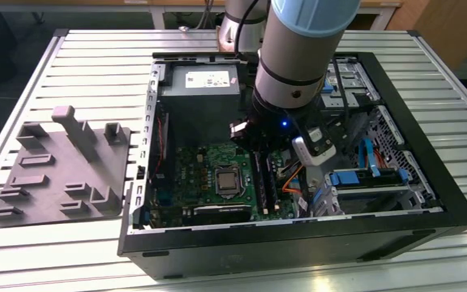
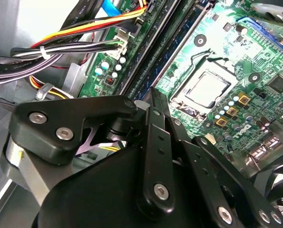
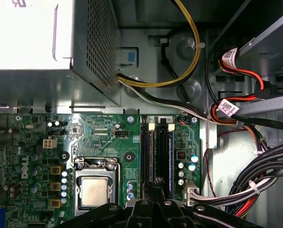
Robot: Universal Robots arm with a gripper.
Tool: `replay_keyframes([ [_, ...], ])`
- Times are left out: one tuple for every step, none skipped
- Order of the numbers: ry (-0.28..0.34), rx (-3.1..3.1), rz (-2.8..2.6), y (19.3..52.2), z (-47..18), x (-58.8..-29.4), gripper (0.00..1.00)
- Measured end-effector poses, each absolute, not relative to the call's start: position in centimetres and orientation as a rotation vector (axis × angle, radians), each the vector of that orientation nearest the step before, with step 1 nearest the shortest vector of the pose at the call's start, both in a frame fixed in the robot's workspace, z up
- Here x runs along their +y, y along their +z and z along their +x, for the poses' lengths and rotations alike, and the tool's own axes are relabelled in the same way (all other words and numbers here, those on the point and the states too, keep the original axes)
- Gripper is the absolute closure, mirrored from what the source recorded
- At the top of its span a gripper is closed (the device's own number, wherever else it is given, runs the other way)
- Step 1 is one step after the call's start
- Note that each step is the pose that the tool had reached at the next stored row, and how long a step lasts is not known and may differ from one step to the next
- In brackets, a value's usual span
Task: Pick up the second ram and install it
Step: 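Press down the second ram until it locks into place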
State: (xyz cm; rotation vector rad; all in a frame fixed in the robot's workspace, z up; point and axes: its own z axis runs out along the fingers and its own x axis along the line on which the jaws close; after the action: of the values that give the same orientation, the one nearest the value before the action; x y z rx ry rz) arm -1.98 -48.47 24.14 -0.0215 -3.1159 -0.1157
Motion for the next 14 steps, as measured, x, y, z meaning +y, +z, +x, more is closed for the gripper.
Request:
replay_keyframes([
  [-0.116, -3.116, -0.021, 24.14, -1.98, -48.49, 0.89],
  [-0.116, -3.116, -0.021, 24.14, -1.98, -48.51, 0.89],
  [-0.116, -3.116, -0.021, 24.14, -1.98, -48.53, 0.89],
  [-0.116, -3.116, -0.021, 24.14, -1.98, -48.55, 0.89],
  [-0.116, -3.116, -0.021, 24.14, -1.98, -48.58, 0.89],
  [-0.116, -3.116, -0.021, 24.14, -1.98, -48.60, 0.89],
  [-0.116, -3.116, -0.021, 24.14, -1.98, -48.63, 0.89],
  [-0.116, -3.116, -0.021, 24.14, -1.98, -48.66, 0.89],
  [-0.116, -3.116, -0.022, 24.14, -1.98, -48.68, 0.89],
  [-0.116, -3.116, -0.021, 24.14, -1.98, -48.71, 0.89],
  [-0.116, -3.116, -0.021, 24.14, -1.98, -48.75, 0.89],
  [-0.116, -3.116, -0.021, 24.14, -1.98, -48.78, 0.89],
  [-0.116, -3.116, -0.021, 24.14, -1.98, -48.82, 0.89],
  [-0.116, -3.116, -0.021, 24.14, -1.98, -48.85, 0.89],
])
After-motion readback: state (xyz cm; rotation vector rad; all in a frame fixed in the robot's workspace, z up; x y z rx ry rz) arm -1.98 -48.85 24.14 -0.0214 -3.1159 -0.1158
